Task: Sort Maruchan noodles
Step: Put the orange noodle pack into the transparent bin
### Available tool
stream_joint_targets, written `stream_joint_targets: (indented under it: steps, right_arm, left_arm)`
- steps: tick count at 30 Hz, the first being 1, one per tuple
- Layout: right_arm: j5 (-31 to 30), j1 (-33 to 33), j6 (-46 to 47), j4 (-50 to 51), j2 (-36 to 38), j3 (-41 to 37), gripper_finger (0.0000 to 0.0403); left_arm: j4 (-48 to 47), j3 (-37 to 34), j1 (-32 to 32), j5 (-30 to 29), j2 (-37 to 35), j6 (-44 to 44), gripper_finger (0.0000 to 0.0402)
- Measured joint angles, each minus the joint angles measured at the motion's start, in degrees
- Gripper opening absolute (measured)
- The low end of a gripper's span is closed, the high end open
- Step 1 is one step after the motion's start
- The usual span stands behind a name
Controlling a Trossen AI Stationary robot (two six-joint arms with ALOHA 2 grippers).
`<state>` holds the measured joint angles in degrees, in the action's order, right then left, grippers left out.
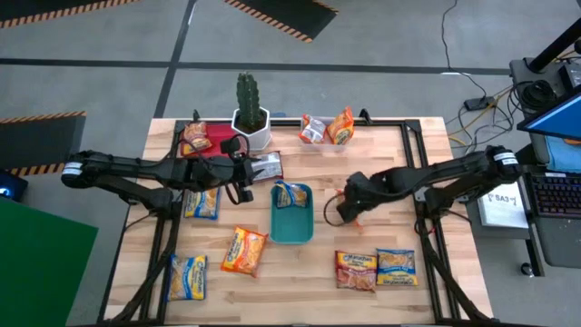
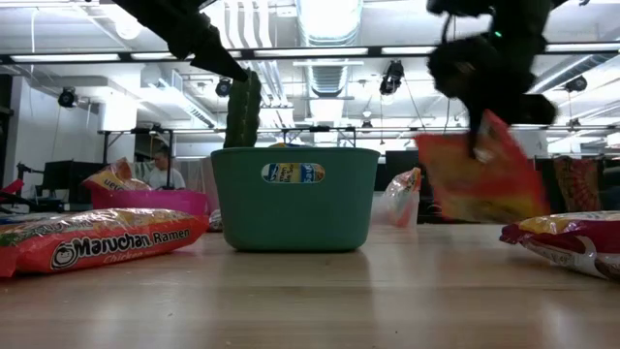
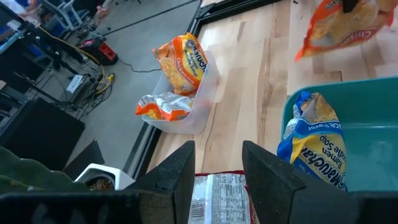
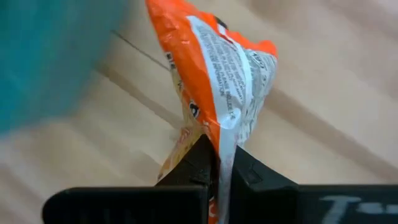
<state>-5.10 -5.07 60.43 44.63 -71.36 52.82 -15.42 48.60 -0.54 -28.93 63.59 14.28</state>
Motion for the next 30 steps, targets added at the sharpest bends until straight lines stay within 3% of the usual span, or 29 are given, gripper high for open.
stream_joint_targets:
  steps: [8, 14, 24, 30]
  right_arm:
    - [-1.6, 6.1, -13.3, -16.0, 3.6, 0.0, 0.0008]
    - [-0.4, 14.9, -21.5, -24.8, 4.6, 0.0, 0.0009]
    - [10.6, 36.6, -26.9, -38.3, 1.0, 0.0, 0.0009]
    - [12.8, 45.1, -27.0, -41.3, -4.6, 0.0, 0.0009]
  left_arm:
    - [0.0, 0.0, 0.0, 0.0, 0.0, 0.0, 0.0116]
    - [0.3, 0.0, 0.0, 0.0, 0.0, -1.0, 0.0116]
    - [0.4, 0.0, 0.0, 0.0, 0.0, -1.7, 0.0116]
    - [0.4, 0.0, 0.0, 0.0, 0.0, -1.7, 0.0116]
